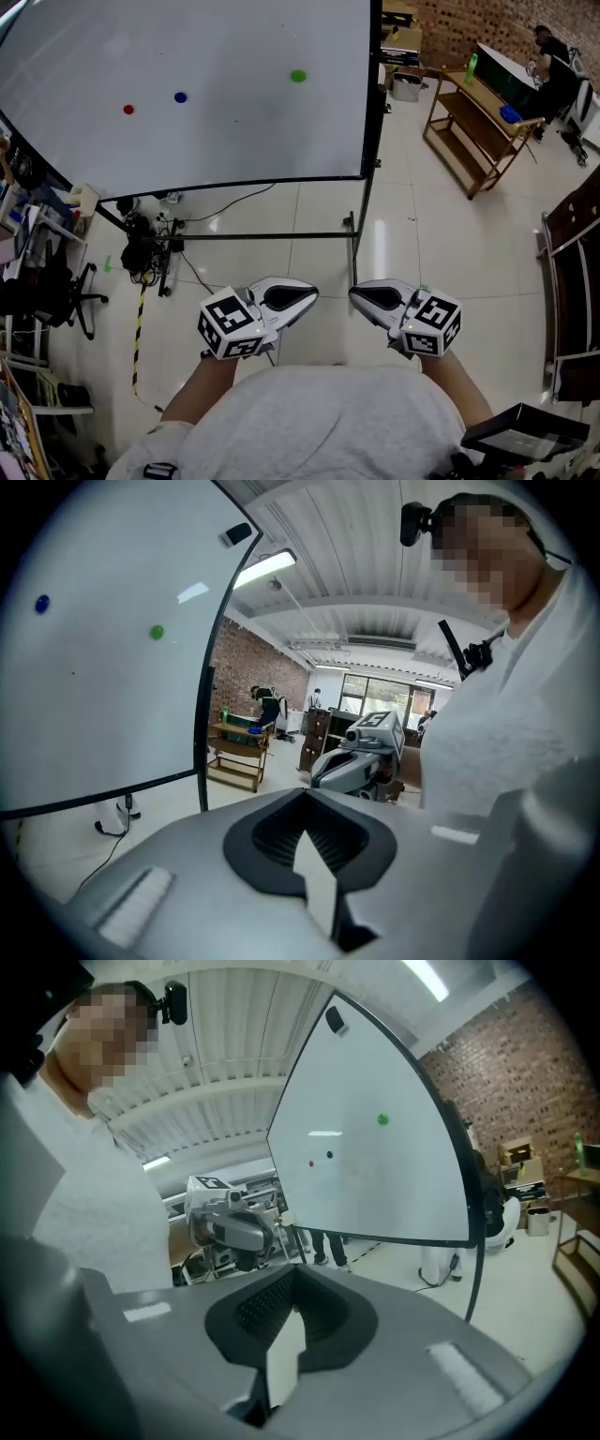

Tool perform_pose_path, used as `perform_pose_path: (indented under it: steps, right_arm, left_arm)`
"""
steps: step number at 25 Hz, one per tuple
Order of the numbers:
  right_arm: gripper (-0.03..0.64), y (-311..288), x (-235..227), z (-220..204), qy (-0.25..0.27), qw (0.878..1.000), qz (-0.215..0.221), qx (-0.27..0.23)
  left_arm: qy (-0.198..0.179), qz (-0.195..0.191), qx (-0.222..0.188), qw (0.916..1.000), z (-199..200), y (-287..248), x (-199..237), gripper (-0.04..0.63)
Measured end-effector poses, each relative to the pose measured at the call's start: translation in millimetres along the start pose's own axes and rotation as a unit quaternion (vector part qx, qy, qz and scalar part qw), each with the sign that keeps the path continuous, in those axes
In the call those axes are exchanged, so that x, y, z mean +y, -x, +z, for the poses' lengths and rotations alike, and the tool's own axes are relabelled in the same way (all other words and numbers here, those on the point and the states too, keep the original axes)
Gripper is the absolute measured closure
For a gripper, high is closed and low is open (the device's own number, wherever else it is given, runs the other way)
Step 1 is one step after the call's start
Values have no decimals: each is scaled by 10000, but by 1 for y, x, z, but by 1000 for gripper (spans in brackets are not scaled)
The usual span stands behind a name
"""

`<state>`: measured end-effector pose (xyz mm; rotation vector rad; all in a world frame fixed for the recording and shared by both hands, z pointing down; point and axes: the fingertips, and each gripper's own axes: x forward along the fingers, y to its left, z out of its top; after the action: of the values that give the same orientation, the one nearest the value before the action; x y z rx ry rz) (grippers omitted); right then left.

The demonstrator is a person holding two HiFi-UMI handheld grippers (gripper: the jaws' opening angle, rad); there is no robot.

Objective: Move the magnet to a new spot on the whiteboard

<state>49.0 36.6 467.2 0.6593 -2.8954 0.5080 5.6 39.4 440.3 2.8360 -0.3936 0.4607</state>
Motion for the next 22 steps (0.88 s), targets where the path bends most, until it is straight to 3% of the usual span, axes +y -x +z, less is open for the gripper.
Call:
perform_pose_path:
  steps: [15,22]
  right_arm:
    - [614,-24,38,13,379,9991,-70,-170]
    - [614,-33,49,11,355,9993,-100,-84]
  left_arm:
    - [-179,226,-341,9990,7,34,-7,611]
    - [-211,100,-311,9992,2,45,-11,611]
